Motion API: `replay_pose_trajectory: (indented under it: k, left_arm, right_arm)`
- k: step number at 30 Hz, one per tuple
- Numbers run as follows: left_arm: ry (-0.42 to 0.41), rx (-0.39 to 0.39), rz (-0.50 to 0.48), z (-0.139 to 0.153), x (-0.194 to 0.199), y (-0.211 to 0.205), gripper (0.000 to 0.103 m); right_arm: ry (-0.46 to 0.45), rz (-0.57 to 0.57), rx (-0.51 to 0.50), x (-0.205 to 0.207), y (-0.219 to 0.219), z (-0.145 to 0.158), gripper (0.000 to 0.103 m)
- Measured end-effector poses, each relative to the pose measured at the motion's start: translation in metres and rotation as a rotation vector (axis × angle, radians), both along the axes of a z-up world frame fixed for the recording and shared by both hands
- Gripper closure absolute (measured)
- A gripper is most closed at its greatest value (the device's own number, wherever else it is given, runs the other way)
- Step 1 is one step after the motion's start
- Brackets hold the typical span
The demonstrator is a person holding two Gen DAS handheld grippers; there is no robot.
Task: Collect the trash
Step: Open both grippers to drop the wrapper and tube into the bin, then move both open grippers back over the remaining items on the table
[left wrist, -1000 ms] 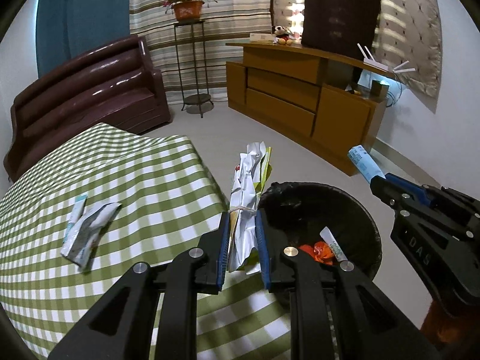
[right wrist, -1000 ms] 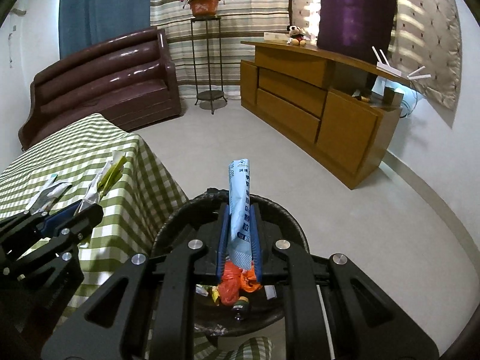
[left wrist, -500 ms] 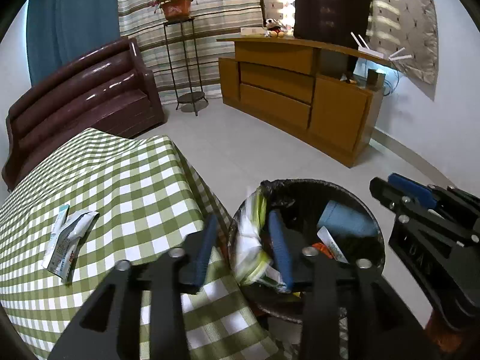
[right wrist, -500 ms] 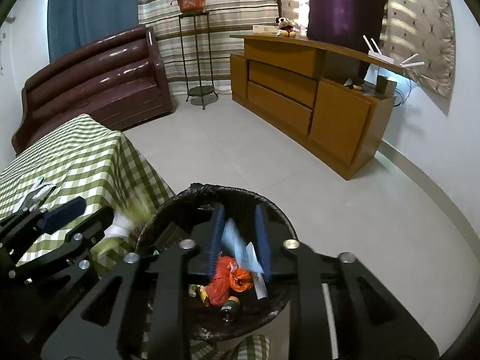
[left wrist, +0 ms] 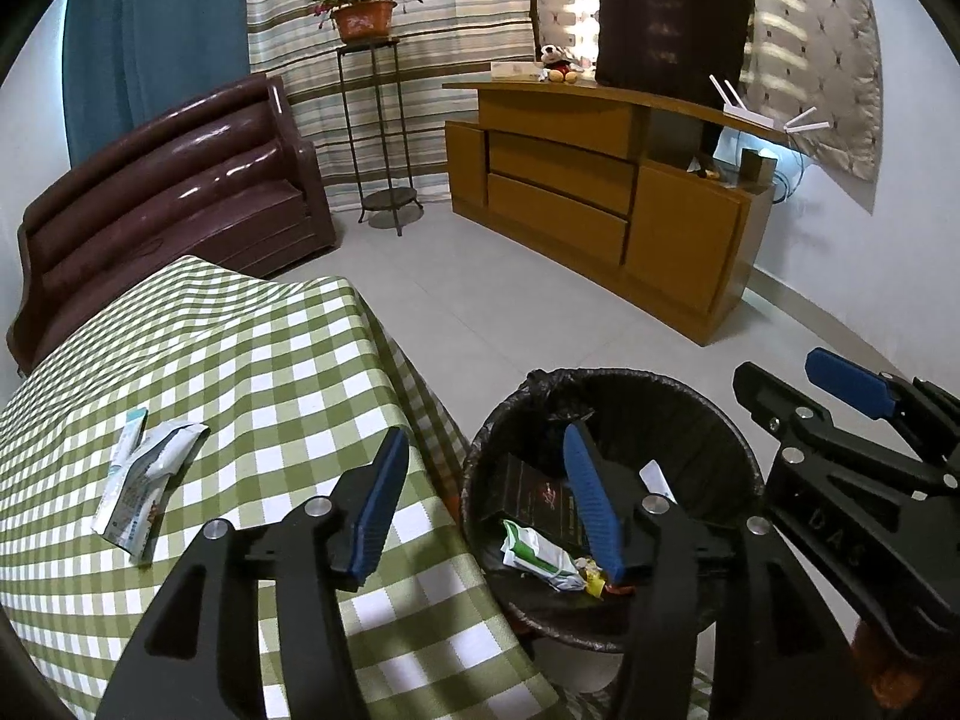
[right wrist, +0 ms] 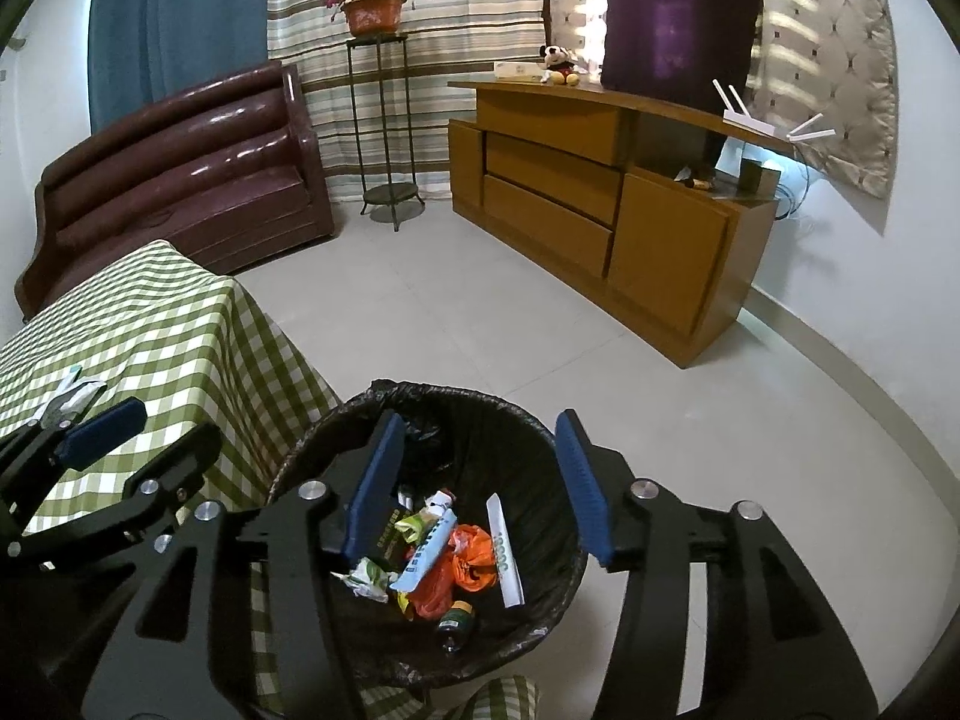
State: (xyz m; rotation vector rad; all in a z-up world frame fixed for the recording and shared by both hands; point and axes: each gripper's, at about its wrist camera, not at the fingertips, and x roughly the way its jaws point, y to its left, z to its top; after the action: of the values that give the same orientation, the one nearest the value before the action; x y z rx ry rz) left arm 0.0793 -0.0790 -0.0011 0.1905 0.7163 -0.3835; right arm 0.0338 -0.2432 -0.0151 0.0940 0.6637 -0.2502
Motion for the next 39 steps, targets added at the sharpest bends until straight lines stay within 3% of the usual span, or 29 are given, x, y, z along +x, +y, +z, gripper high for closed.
replay_pose_trajectory:
  k: [15, 19, 22, 39]
  left_arm:
    - [-0.029, -0.013, 0.049, 0.016, -0.007, 0.033, 0.042]
    - [-0.039, -0.017, 0.078, 0.020, -0.010, 0.051, 0.041]
    - [-0.054, -0.014, 0.107, 0.024, -0.013, 0.066, 0.038]
    - [-0.063, -0.003, 0.365, 0.032, -0.013, 0.202, 0.038]
  right_arm:
    - [0.001, 0.026, 0.001, -0.002, 0.017, 0.005, 0.040]
    - [-0.004, 0.046, -0.010, 0.001, 0.033, 0.007, 0.031]
    - [-0.024, 0.064, -0.030, 0.002, 0.049, 0.012, 0.023]
    - [0.006, 0.292, 0.002, 0.035, 0.170, 0.024, 0.023]
